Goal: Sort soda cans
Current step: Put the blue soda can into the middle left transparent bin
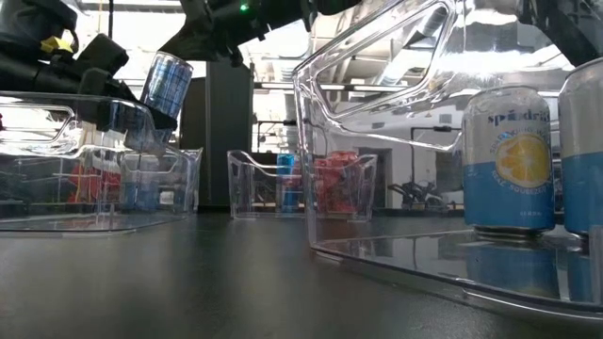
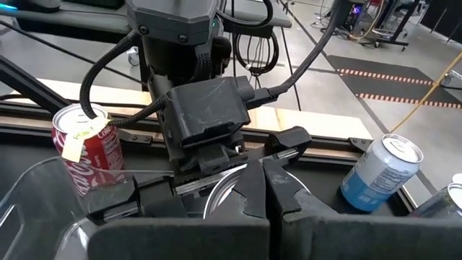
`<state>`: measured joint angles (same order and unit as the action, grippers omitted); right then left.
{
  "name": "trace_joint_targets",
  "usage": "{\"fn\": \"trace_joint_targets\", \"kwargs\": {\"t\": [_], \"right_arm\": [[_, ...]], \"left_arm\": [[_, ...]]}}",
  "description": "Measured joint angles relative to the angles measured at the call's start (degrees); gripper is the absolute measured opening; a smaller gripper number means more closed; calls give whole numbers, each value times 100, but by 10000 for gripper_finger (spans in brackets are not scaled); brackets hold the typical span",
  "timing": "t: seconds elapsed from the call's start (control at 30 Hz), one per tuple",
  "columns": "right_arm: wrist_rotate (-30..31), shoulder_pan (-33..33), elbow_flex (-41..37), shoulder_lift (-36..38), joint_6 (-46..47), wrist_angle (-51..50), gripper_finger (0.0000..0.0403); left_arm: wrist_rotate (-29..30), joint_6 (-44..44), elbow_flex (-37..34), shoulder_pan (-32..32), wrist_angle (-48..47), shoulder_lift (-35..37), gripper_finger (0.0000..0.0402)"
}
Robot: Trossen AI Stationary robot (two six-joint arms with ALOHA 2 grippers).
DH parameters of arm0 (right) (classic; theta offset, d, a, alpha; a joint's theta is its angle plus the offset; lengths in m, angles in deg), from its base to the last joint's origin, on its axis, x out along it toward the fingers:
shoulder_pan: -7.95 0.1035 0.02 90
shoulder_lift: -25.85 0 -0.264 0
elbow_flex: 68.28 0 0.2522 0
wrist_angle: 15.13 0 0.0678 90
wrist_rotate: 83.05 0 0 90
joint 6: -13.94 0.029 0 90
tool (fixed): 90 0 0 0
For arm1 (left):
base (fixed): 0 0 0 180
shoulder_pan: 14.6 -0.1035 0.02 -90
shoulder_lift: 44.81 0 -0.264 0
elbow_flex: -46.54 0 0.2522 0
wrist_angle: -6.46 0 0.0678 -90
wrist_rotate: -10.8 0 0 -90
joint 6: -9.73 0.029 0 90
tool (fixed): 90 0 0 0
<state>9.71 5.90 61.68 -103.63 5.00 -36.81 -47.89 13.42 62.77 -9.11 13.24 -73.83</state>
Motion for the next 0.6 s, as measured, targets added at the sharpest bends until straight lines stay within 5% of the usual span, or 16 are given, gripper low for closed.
{"fn": "trace_joint_targets", "kwargs": {"t": [0.6], "right_arm": [[-4, 1, -11, -19, 463, -233, 0]], "left_arm": [[26, -99, 14, 4, -414, 0, 233]]}}
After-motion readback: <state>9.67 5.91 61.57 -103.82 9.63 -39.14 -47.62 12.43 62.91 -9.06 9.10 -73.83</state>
